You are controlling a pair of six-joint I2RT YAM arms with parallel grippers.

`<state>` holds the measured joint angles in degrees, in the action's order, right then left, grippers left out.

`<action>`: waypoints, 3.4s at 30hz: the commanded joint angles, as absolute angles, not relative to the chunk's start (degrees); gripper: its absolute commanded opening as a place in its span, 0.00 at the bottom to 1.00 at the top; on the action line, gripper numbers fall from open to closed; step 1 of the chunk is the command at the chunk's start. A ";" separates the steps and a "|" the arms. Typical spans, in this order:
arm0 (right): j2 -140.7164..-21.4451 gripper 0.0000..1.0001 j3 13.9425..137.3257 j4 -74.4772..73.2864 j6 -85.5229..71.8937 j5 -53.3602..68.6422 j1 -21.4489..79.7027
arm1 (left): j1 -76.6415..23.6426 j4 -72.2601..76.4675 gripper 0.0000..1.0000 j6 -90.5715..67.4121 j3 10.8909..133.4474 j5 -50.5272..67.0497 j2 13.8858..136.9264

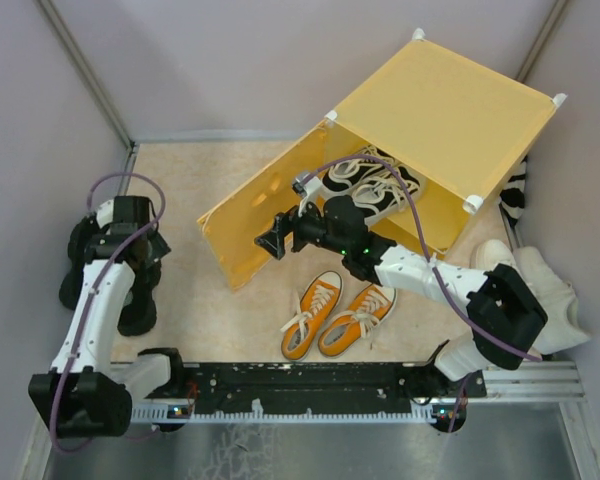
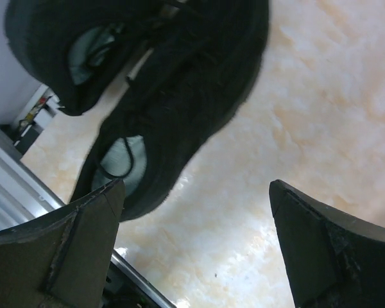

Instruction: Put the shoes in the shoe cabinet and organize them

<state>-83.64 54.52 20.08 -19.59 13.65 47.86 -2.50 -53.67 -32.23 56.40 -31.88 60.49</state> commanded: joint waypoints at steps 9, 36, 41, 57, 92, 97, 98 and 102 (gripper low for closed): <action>-82.90 0.86 57.42 21.89 -18.72 13.95 48.09 | 8.95 -47.20 0.99 -26.81 52.93 -23.61 65.28; -80.96 0.86 55.91 17.27 -18.25 12.94 45.81 | 15.64 -32.10 0.00 -29.59 46.49 -15.43 71.83; -85.59 0.86 62.32 13.72 -19.16 12.90 45.18 | 15.62 -31.71 0.00 -30.08 50.40 -11.12 60.26; -101.18 0.85 79.82 9.57 -18.91 7.09 45.26 | 9.52 -28.57 0.00 -27.31 72.58 -3.85 46.00; -58.61 0.86 76.63 -17.60 -7.85 -10.30 46.14 | -11.86 -18.10 0.00 -28.93 52.77 26.73 63.27; -55.81 0.86 75.33 -20.62 -7.10 -12.08 46.14 | -11.95 -13.36 0.00 -29.82 48.51 21.90 69.04; -55.20 0.86 75.20 -21.13 -6.88 -12.58 46.11 | -11.95 -11.96 0.00 -30.42 47.86 21.31 70.05; -53.46 0.86 75.85 -23.05 -6.20 -14.07 46.11 | -12.41 -6.13 0.00 -32.60 47.05 19.27 75.60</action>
<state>-56.18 74.28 -21.50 -8.05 -11.53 45.74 -11.90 -17.39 -30.70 46.24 22.13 72.99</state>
